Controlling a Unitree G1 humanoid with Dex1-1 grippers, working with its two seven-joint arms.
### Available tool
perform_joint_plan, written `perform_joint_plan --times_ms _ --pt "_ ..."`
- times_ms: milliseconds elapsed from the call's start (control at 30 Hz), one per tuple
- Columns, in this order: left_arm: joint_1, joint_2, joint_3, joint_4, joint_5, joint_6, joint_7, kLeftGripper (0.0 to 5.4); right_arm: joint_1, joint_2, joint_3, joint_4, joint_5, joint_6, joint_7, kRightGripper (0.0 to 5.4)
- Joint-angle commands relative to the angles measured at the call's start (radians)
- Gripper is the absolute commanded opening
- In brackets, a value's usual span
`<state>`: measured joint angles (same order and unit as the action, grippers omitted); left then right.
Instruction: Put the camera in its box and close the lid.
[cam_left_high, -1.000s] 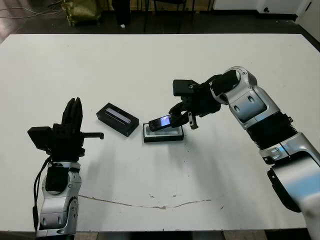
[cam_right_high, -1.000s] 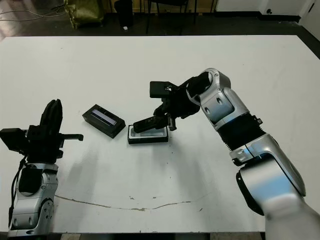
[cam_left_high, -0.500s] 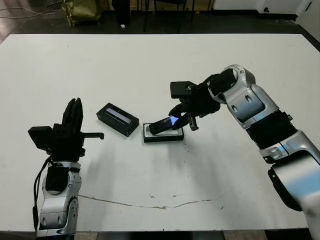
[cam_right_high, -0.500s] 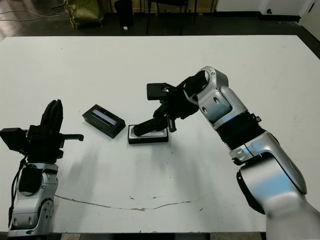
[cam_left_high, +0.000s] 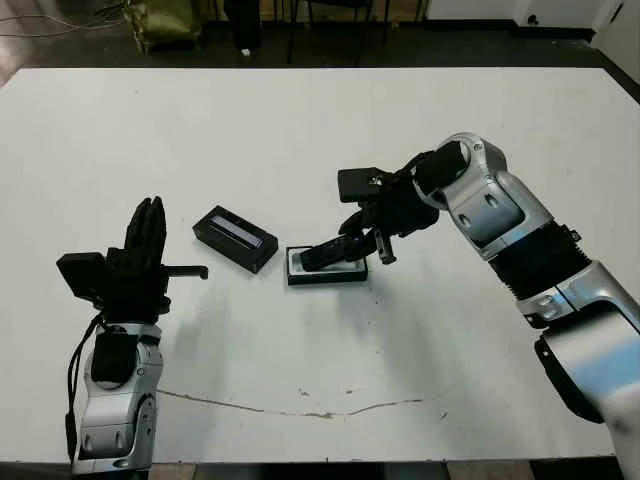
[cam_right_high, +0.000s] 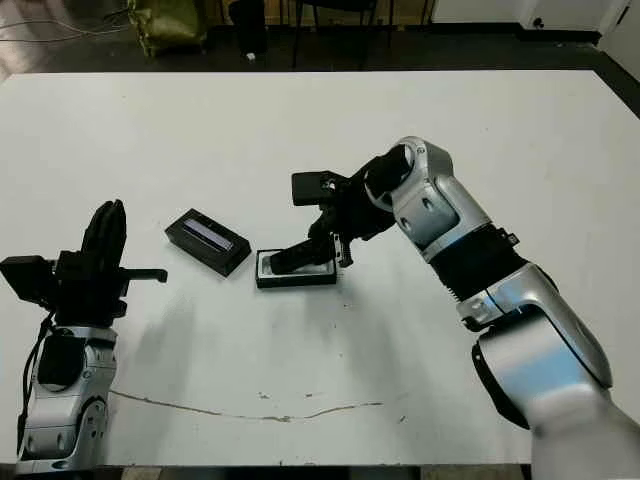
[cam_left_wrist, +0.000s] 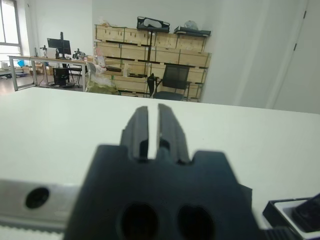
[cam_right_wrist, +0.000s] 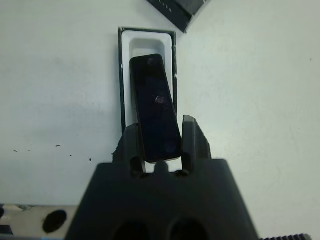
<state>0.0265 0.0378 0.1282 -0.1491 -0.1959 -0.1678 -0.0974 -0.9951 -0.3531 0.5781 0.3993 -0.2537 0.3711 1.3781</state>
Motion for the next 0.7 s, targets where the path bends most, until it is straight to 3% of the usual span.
perform_joint_plan --times_ms 33,700 --pt "0.017 -0.004 0.0 0.008 -0.003 0.01 0.001 0.0 -0.003 -0.003 0.009 0.012 -0.011 -0.022 -0.017 0.2" --pt "0.026 -0.007 0.002 0.015 -0.005 -0.011 -0.001 0.0 0.01 0.03 0.039 -0.024 -0.009 -0.031 -0.004 0.2"
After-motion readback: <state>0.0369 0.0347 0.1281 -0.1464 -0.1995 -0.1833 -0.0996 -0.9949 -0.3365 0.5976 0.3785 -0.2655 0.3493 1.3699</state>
